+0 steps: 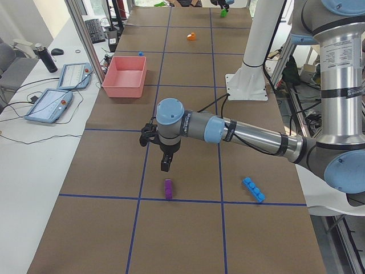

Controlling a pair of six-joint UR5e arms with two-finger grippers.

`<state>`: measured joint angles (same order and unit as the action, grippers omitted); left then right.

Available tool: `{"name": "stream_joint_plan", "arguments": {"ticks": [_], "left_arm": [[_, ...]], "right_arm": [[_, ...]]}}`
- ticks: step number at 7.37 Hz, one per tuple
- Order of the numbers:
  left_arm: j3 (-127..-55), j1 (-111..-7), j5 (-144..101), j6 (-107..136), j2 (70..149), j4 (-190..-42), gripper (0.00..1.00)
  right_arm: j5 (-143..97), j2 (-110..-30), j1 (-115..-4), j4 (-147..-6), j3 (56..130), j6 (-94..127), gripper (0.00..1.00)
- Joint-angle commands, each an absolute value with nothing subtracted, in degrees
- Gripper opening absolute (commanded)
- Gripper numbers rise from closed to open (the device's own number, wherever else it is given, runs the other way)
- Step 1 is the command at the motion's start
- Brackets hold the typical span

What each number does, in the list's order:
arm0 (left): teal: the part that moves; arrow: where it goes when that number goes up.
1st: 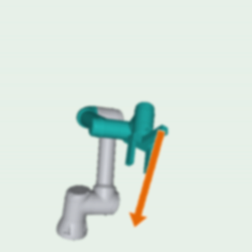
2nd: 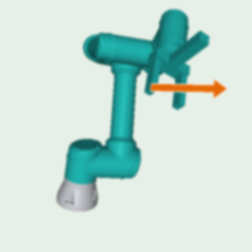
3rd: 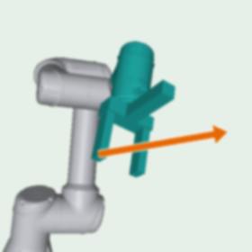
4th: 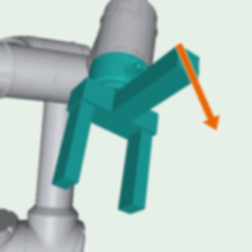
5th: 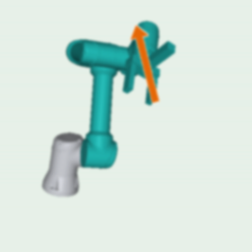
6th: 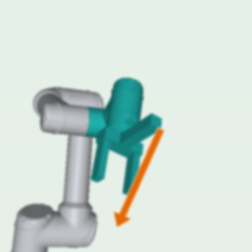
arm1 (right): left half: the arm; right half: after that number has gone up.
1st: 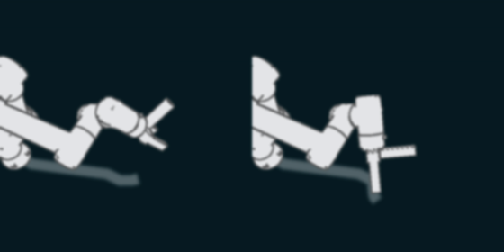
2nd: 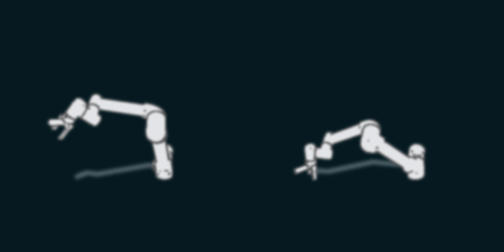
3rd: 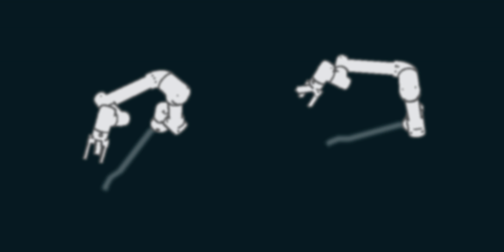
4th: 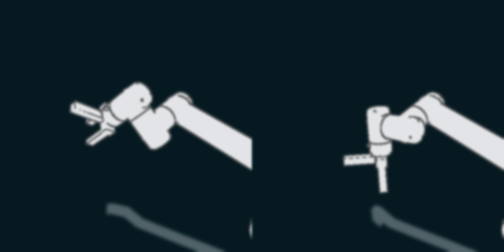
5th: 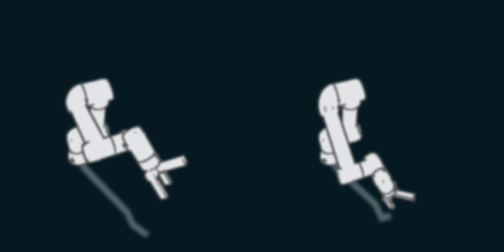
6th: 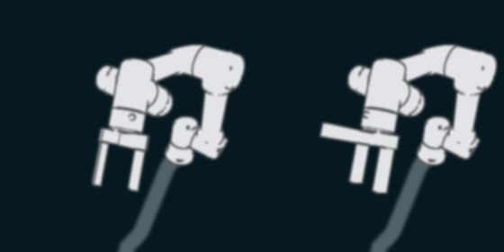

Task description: Put all blocks into box

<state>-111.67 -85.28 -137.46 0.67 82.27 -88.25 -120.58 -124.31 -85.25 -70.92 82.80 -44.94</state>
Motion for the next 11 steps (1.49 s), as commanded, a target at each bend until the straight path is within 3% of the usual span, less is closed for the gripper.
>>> {"name": "stream_joint_plan", "arguments": {"ticks": [1, 2, 3, 7, 9, 11], "left_arm": [[-111.8, -85.3, -137.5, 0.7, 82.3, -88.2, 1.00], [-111.9, -85.3, -137.5, 0.7, 82.3, -88.2, 1.00], [-111.9, -85.3, -137.5, 0.7, 82.3, -88.2, 1.00], [-112.0, -85.3, -137.5, 0.7, 82.4, -88.3, 1.00], [-112.0, -85.2, -137.5, 0.6, 82.4, -88.4, 1.00], [-111.7, -83.9, -137.5, 0.7, 82.8, -88.5, 1.00]], "right_arm": [[-120.1, -124.1, -85.3, -67.8, 80.7, -44.5, 0.77], [-120.3, -124.1, -85.3, -67.8, 80.7, -44.6, 0.65], [-120.4, -124.0, -85.3, -66.5, 80.9, -45.0, 0.01], [-126.6, -119.8, -85.3, -66.6, 83.3, -35.7, 0.00], [-131.0, -116.3, -85.3, -70.2, 92.8, -18.6, 0.00], [-133.5, -99.9, -84.7, -90.0, 98.9, -11.9, 0.00]]}}
